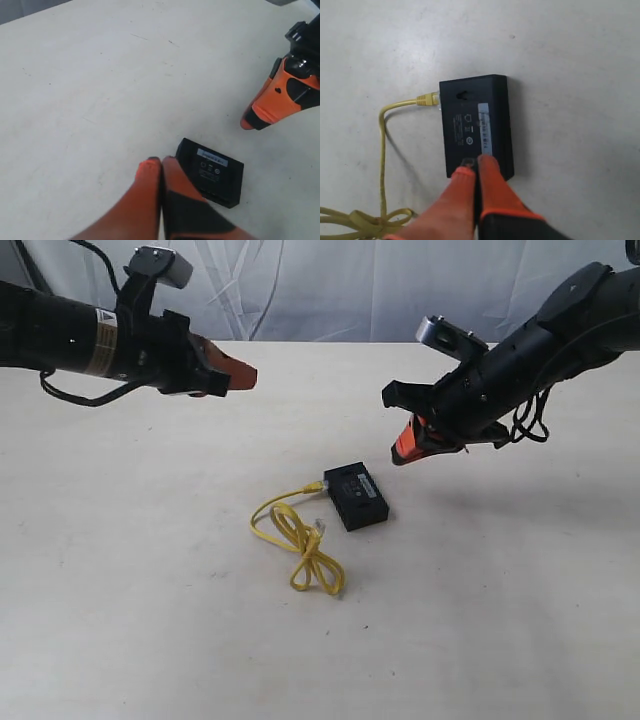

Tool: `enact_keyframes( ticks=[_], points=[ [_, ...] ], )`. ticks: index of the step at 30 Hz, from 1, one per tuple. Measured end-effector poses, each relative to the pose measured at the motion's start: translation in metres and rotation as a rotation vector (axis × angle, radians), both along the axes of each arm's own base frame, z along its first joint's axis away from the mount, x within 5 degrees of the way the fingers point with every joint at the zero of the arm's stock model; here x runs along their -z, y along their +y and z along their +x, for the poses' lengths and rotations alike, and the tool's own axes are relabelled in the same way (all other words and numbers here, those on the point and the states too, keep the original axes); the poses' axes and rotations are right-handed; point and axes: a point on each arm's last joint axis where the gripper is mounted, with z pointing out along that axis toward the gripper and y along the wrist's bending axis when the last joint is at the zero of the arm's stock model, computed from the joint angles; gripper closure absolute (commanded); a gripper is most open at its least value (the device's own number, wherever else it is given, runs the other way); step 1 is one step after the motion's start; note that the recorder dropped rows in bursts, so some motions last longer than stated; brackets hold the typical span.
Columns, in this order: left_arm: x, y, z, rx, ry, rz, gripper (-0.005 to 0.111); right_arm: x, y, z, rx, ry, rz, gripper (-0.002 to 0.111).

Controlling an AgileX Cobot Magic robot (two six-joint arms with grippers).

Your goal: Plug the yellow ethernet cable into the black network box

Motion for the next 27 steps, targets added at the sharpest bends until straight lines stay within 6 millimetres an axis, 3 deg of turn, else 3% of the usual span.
enact_keyframes(
  ticks=[20,27],
  points=[
    [-0.023,0.008,-0.010,-0.159,0.135,-0.109,0.107,-0.008,0.003,-0.016,-0.093,0.131,0.048,0.109],
    [-0.016,0.020,-0.025,-0.281,0.126,-0.050,0.107,-0.007,0.002,-0.019,-0.121,0.151,0.039,0.109]
  ],
)
